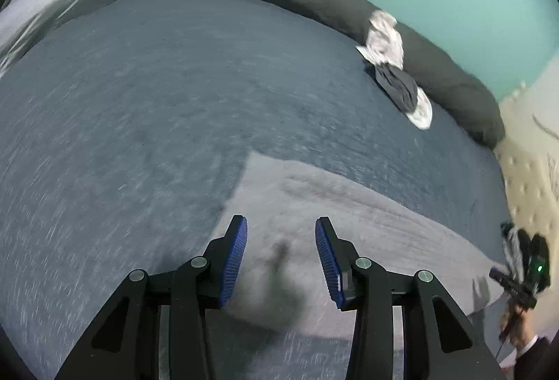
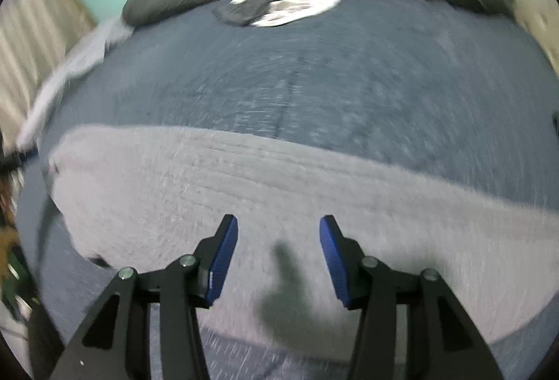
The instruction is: Fold clothes
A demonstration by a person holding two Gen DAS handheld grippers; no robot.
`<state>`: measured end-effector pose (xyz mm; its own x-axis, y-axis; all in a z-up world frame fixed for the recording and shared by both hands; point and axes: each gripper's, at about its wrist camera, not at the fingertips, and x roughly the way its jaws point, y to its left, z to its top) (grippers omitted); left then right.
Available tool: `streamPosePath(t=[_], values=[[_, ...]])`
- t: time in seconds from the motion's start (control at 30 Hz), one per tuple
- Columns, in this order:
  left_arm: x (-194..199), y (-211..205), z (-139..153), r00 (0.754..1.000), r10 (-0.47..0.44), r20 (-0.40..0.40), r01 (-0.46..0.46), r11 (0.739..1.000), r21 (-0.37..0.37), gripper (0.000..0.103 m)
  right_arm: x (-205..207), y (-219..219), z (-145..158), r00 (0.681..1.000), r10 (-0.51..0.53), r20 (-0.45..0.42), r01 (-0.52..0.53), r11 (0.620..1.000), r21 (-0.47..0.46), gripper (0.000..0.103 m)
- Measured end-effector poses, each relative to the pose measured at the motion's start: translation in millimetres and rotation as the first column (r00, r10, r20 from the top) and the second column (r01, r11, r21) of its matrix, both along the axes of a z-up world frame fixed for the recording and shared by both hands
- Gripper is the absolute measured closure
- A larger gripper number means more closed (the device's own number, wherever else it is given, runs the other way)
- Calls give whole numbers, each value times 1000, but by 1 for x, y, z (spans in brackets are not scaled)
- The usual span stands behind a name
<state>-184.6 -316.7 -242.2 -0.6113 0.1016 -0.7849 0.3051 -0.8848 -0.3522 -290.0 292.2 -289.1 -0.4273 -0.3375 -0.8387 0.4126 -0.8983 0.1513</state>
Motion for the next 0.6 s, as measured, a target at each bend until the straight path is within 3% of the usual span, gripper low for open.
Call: streamPosePath(t=[0.37,0.6], values=[[-79,52,-21,980,-187,66,191,979,-74,59,-33,-68,-18,985,171,-15,-168,980,103,53],[-99,70,-36,956,-275,98,285,953,-104,59,-47,-91,-35,957,290,21,-289,941,179,53]])
